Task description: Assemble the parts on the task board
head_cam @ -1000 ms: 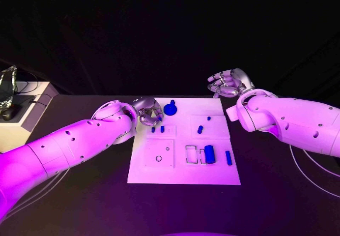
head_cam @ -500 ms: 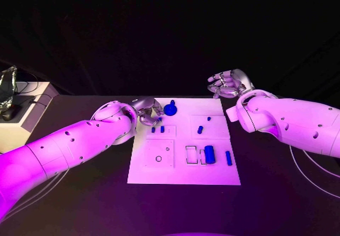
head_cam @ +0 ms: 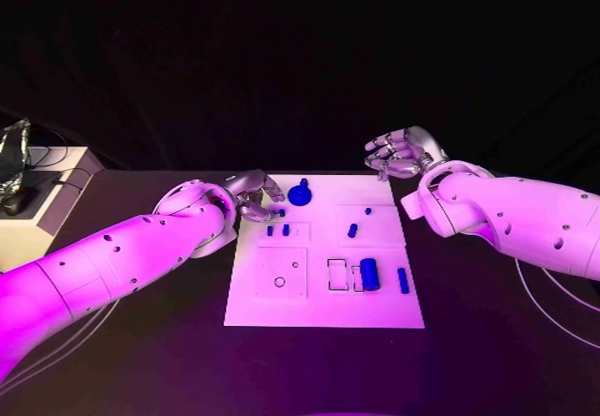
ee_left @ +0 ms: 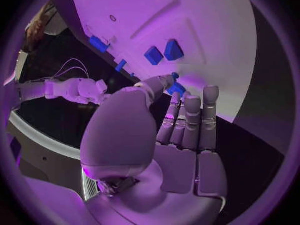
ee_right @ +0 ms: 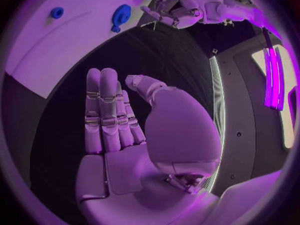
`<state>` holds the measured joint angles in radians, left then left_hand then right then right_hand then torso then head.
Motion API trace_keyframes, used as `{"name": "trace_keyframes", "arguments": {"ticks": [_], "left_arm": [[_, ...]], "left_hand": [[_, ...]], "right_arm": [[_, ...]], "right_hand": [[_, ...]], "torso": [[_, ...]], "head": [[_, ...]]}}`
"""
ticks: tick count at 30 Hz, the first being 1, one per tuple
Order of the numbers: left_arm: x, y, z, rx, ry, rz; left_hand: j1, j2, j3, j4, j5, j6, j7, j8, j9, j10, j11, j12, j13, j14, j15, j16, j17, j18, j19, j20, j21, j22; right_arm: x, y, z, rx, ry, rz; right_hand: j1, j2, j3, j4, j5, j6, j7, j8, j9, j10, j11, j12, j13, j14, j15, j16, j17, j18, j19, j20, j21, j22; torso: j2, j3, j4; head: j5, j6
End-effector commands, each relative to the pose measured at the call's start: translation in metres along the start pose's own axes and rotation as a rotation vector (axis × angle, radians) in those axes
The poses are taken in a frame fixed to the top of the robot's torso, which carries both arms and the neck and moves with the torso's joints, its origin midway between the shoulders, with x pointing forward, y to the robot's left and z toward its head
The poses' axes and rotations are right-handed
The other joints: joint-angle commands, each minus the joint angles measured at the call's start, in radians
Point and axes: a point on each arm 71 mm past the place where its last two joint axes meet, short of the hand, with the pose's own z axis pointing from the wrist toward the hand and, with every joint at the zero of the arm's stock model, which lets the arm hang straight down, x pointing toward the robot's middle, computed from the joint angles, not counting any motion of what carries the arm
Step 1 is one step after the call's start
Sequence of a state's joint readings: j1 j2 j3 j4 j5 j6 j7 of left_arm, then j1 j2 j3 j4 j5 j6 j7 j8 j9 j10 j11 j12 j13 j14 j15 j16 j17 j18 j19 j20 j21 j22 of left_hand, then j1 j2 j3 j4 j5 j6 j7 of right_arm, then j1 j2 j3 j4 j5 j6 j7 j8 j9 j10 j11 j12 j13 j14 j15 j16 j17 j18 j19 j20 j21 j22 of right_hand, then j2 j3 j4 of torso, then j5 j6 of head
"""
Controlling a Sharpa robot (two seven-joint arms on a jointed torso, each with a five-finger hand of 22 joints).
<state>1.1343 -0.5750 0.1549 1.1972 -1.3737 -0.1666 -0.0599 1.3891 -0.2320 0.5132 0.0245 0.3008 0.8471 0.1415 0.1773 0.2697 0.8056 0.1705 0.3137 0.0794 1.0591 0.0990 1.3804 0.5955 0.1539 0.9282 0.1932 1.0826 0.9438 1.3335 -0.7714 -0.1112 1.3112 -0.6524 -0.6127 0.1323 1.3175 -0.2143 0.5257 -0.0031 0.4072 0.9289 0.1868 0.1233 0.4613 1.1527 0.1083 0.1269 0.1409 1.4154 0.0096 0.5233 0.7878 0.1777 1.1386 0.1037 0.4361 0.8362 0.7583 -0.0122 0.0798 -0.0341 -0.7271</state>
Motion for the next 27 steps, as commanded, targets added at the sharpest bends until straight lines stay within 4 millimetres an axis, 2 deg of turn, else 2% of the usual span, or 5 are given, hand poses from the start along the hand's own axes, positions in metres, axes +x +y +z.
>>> {"name": "trace_keyframes", "arguments": {"ticks": [1,4,9,16,27], "left_arm": [[0.003,0.002,-0.004,-0.022,0.083,-0.153],[0.002,0.005,-0.008,-0.035,0.119,-0.239],[-0.008,0.014,-0.017,-0.051,0.111,-0.368],[-0.027,0.037,-0.029,-0.008,-0.008,-0.706],[-0.039,0.07,-0.057,0.085,-0.16,-1.058]], "left_hand": [[-0.008,-0.002,-0.044,0.011,0.002,-0.01,-0.01,-0.01,-0.003,-0.034,0.006,0.017,0.002,-0.024,0.005,-0.001,-0.029,0.023,-0.023,0.005,-0.024,-0.023],[0.091,0.064,-0.356,0.096,0.01,-0.038,-0.037,-0.04,-0.026,-0.14,0.026,0.093,0.004,-0.094,0.026,0.032,-0.114,0.031,-0.063,0.028,-0.092,-0.084],[0.193,0.065,-0.458,0.232,0.01,-0.034,-0.028,-0.053,-0.046,-0.199,0.035,0.151,-0.008,-0.116,0.033,0.06,-0.168,0.031,-0.062,0.033,-0.114,-0.103],[0.22,0.106,-0.366,0.264,0.023,0.033,0.071,-0.018,-0.051,-0.146,0.004,0.21,-0.01,-0.216,0.006,-0.055,-0.252,0.031,-0.068,0.009,-0.133,-0.117],[0.098,0.048,-0.149,0.256,0.015,0.062,0.056,0.034,-0.08,0.106,-0.018,0.117,-0.016,-0.286,0.01,-0.448,-0.421,0.027,-0.155,0.022,-0.469,-0.324]], "right_arm": [[0.008,0.002,-0.002,-0.054,0.134,-0.117],[0.009,0.001,-0.003,-0.071,0.171,-0.166],[0.012,0.0,-0.005,-0.106,0.24,-0.288],[0.018,-0.005,-0.012,-0.157,0.319,-0.489],[0.029,-0.017,-0.021,-0.176,0.363,-0.834]], "right_hand": [[0.006,0.0,-0.002,-0.005,-0.024,0.015,0.0,-0.008,0.001,-0.004,0.0,-0.008,-0.014,0.022,-0.001,0.036,0.028,0.004,0.02,-0.002,0.018,0.011],[0.006,-0.002,-0.001,-0.004,-0.031,0.019,-0.002,-0.013,0.0,-0.001,-0.002,-0.012,-0.025,0.045,-0.003,0.138,0.103,0.004,0.034,-0.003,0.032,0.02],[0.008,-0.006,0.011,-0.003,-0.034,0.034,-0.007,-0.02,0.004,0.017,-0.007,-0.015,-0.045,0.084,-0.006,0.384,0.273,0.004,0.067,-0.006,0.068,0.045],[0.023,-0.005,0.027,-0.009,-0.037,0.066,-0.02,-0.015,0.014,0.06,-0.02,-0.013,-0.051,0.103,-0.014,0.572,0.399,-0.01,0.115,-0.013,0.186,0.13],[0.006,-0.017,0.028,0.014,-0.124,0.09,-0.037,-0.013,0.023,0.06,-0.027,-0.035,-0.058,0.107,-0.015,0.679,0.463,-0.023,0.141,-0.014,0.266,0.19]], "torso": [[-0.001,-0.0023,0.0033],[-0.001,-0.003,0.0049],[-0.001,-0.0028,0.0032],[-0.002,-0.002,0.003],[-0.002,-0.0024,0.004]], "head": [[-0.007,0.002],[-0.008,0.002],[-0.01,0.006],[-0.023,0.019],[-0.036,0.032]]}}
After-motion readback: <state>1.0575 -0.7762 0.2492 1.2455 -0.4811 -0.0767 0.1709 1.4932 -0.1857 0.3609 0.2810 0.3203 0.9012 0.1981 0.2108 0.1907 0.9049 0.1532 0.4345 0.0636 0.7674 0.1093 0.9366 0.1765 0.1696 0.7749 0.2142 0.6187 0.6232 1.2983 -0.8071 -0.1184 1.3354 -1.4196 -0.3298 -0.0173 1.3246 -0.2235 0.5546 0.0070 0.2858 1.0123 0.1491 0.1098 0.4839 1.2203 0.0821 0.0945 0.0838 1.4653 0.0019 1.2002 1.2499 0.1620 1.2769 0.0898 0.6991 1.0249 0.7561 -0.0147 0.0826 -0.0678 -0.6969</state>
